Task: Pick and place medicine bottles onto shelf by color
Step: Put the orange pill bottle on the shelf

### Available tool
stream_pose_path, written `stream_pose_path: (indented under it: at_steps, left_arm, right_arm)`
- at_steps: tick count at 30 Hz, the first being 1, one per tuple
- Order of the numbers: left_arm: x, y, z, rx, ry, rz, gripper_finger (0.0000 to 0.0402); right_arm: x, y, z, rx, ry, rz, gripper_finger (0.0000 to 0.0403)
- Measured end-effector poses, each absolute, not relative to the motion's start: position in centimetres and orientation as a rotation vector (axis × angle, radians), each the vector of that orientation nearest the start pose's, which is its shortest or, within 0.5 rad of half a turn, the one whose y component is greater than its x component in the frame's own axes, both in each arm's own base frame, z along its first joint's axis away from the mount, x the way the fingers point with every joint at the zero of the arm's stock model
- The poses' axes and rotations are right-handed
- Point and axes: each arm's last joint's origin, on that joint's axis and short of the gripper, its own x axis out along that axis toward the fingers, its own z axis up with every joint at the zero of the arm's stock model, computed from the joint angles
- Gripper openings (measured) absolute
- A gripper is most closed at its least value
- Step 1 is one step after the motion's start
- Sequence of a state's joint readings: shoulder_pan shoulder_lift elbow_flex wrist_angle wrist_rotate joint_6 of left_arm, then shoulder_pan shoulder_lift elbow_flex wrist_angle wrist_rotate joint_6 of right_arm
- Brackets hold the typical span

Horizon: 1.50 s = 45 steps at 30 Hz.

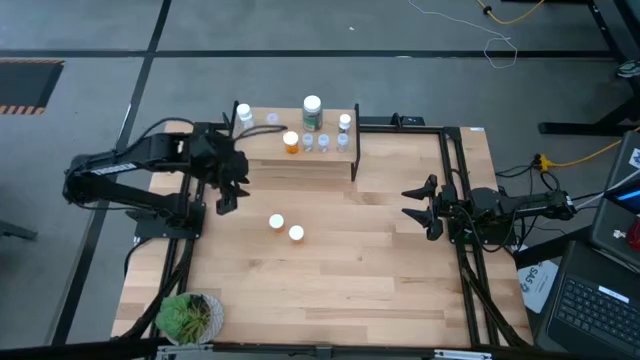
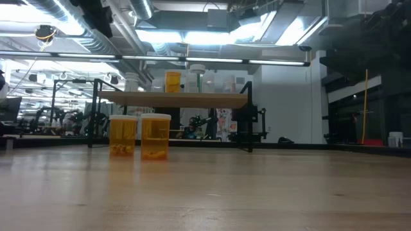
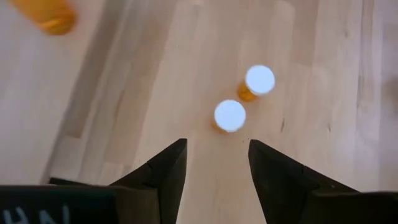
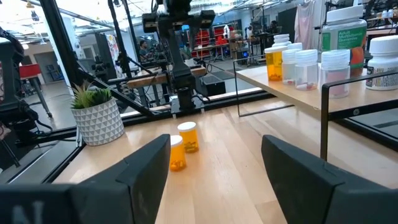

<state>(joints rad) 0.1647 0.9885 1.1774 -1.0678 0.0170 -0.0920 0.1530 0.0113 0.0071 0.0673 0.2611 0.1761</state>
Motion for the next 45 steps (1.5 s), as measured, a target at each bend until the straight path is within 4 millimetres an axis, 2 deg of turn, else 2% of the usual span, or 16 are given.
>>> stream_pose_path:
  at_steps: [15,24,39,45]
  left_arm:
    - [19.9,-1.1,33.5,-0.026,0.982,-0.042,0.0167]
    - [22.7,-3.4,31.1,0.028,1.087,-0.103,0.0167]
    - [27.4,-4.4,25.3,0.121,1.299,-0.037,0.0167]
    - [28.5,-4.5,24.2,0.160,1.300,-0.041,0.0167]
  right_arm:
    - [9.7,0.7,17.2,0.190,-0.072,-0.102,0.0255]
    - [9.7,0.7,17.2,0.190,-0.072,-0.102,0.0255]
    - [9.7,0.7,17.2,0.188,-0.072,-0.103,0.0255]
    - [9.7,0.7,17.2,0.188,-0.072,-0.102,0.0255]
